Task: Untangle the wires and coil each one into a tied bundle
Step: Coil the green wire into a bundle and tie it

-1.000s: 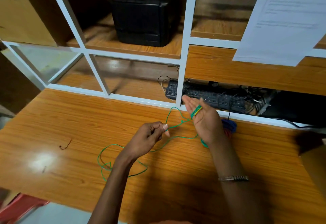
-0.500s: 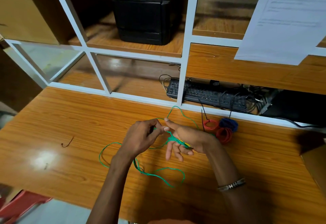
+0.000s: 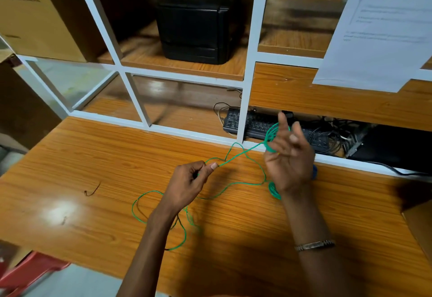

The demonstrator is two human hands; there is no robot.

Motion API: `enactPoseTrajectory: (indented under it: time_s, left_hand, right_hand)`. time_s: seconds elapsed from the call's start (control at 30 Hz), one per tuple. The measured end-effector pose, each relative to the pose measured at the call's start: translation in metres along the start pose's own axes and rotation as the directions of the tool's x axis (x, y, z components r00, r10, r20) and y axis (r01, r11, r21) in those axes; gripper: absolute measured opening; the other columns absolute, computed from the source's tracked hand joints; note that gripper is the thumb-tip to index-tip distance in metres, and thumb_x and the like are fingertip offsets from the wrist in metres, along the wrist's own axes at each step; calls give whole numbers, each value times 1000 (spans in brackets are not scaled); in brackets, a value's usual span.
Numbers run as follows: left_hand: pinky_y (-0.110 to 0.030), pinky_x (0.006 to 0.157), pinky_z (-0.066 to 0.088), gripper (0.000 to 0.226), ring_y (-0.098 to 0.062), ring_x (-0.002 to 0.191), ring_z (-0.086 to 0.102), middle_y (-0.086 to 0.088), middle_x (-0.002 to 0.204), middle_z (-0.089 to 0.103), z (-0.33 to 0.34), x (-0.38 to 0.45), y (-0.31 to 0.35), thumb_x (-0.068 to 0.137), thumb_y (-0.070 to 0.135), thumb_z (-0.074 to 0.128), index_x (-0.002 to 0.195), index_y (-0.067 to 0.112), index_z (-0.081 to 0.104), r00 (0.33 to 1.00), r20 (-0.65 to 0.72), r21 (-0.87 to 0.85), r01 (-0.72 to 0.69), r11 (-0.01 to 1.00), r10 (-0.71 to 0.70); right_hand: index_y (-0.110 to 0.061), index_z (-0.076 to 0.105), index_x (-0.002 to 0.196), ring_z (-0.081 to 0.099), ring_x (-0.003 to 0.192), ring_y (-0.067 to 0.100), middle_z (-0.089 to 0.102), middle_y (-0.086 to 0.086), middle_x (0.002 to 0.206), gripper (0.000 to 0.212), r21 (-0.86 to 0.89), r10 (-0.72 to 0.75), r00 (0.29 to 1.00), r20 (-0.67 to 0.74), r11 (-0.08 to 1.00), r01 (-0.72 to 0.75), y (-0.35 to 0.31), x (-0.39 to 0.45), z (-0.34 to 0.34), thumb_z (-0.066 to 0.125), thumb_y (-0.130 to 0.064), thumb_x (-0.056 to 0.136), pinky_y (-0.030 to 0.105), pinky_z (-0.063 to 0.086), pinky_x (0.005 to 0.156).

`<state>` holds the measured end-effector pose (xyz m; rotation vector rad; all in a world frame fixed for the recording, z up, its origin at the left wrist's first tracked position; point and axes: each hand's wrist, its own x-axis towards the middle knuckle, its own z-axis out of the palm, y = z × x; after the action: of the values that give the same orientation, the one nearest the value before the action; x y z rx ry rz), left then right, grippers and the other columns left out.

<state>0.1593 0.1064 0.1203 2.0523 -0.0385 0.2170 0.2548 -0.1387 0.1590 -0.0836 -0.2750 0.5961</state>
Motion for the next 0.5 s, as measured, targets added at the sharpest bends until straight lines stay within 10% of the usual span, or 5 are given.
enactPoseTrajectory:
  time_s: [0.13, 0.27, 0.37, 0.5]
  left_hand:
    - [-35, 53, 31, 54, -8, 55, 35, -1, 54, 37, 3, -4, 1, 102, 43, 65, 63, 10, 48, 1000, -10, -1, -11, 1000, 11]
    - [-35, 54, 29, 41, -11, 58, 32, 1, 57, 33, 5, 0, 19, 102, 36, 67, 67, 23, 50, 998, -37, -81, -50, 995, 47]
    - [-35, 55, 30, 36, -10, 58, 33, 3, 59, 34, 6, 4, 25, 102, 34, 65, 71, 24, 51, 993, -87, -98, -84, 992, 76]
    - [-31, 53, 30, 30, -9, 58, 35, 2, 59, 42, 4, 9, 18, 99, 33, 69, 75, 18, 58, 988, -132, -65, -94, 993, 85]
  right_hand:
    - [10, 37, 149, 67, 118, 22, 65, 18, 132, 53, -147, -263, 934, -242, 961, 232, -12, 4, 0, 39, -26, 111, 28, 54, 96]
    - [9, 42, 144, 51, 139, 35, 50, 27, 149, 49, -795, -328, 834, -443, 574, -197, 12, 13, -15, 47, -22, 107, 42, 36, 120]
    - [0, 62, 128, 64, 122, 34, 66, 25, 129, 58, -789, -167, 771, -614, 107, -605, 31, 8, -14, 43, -51, 106, 42, 47, 108]
    - [8, 67, 113, 66, 56, 26, 73, 27, 88, 102, -720, 394, 643, -657, -76, -690, 42, -4, 0, 17, -79, 96, 30, 51, 56]
